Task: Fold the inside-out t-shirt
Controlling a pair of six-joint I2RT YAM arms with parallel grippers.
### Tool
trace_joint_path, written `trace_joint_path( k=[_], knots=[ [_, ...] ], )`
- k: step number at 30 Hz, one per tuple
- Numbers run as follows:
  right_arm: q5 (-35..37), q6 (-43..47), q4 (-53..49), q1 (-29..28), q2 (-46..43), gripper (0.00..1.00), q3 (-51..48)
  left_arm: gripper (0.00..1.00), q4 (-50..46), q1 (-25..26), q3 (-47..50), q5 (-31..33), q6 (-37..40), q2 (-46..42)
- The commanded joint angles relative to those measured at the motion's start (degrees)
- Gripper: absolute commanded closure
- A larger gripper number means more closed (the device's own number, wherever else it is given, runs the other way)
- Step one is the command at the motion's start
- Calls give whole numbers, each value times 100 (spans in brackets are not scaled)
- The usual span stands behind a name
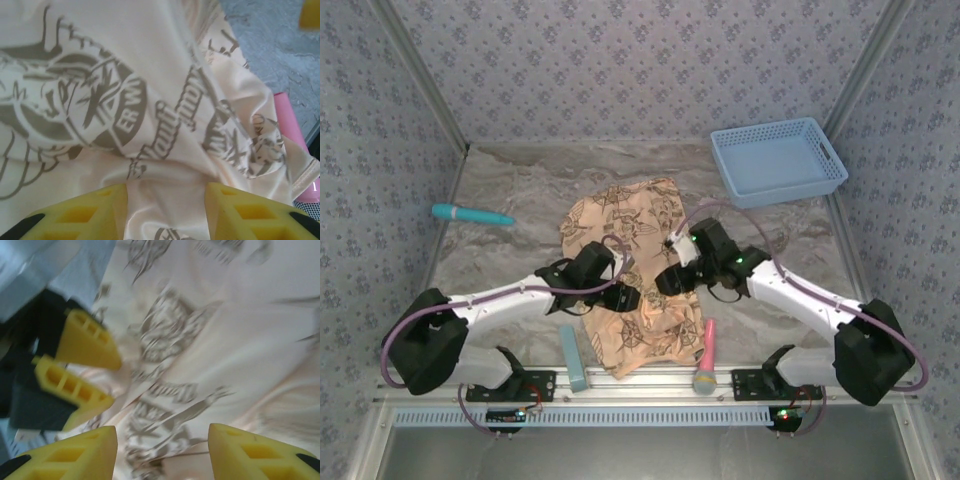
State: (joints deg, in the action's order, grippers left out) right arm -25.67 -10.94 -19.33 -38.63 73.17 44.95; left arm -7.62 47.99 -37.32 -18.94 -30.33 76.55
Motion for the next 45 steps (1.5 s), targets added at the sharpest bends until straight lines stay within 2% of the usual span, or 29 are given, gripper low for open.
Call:
trace_joint_path(
  k=[1, 7, 9, 10, 13, 14, 20, 26, 28, 32, 34, 36, 37, 38, 42, 43, 45],
  knots=[
    [-340, 52, -280, -370, 163, 45, -114, 55, 475, -5, 190, -534, -374, -49],
    [272, 136, -355, -970, 425, 44, -101, 55, 823, 72, 269, -1042, -497, 1],
    [431, 169, -371, -1077, 459, 49, -109, 54, 879, 106, 359, -1061, -497, -72],
    [512, 187, -365, -1130, 461, 58, -105, 53, 930, 114, 435, -1034, -536, -129],
    [800, 175, -362, -1193, 388, 97, -135, 50, 1023, 108, 525, -1073, -567, -211],
    [879, 166, -341, -1174, 318, 100, -174, 50, 1033, 106, 503, -1130, -555, -206],
    [775, 124, -9, -913, -340, 100, -578, 50, 1247, 169, 274, -1518, -662, 256],
    [568, 135, 154, -679, -769, 100, -874, 51, 1343, 212, 70, -1524, -760, 310],
    [520, 140, 233, -638, -887, 100, -930, 47, 1317, 202, 32, -1484, -780, 244],
    [497, 154, 391, -592, -1174, 100, -1027, 23, 1166, 205, -30, -1107, -922, 111],
    [478, 141, 503, -559, -1352, 100, -1086, 23, 1036, 202, -172, -1085, -948, 262],
    [467, 97, 636, -486, -1522, 100, -1168, 30, 930, 210, -332, -1146, -970, 563],
    [475, 79, 650, -438, -1576, 100, -1203, 40, 929, 203, -376, -1228, -958, 692],
    [528, 56, 632, -388, -1626, 100, -1228, 54, 937, 204, -406, -1328, -917, 816],
    [1262, -143, 257, -234, -1663, 100, -1334, 92, 882, 174, -372, -1409, -657, 735],
    [1563, -233, 134, -222, -1657, 100, -1352, 97, 847, 141, -360, -1406, -581, 627],
    [2116, -441, -38, -176, -1648, 100, -1426, 100, 726, 71, -333, -1204, -419, 299]
  ],
)
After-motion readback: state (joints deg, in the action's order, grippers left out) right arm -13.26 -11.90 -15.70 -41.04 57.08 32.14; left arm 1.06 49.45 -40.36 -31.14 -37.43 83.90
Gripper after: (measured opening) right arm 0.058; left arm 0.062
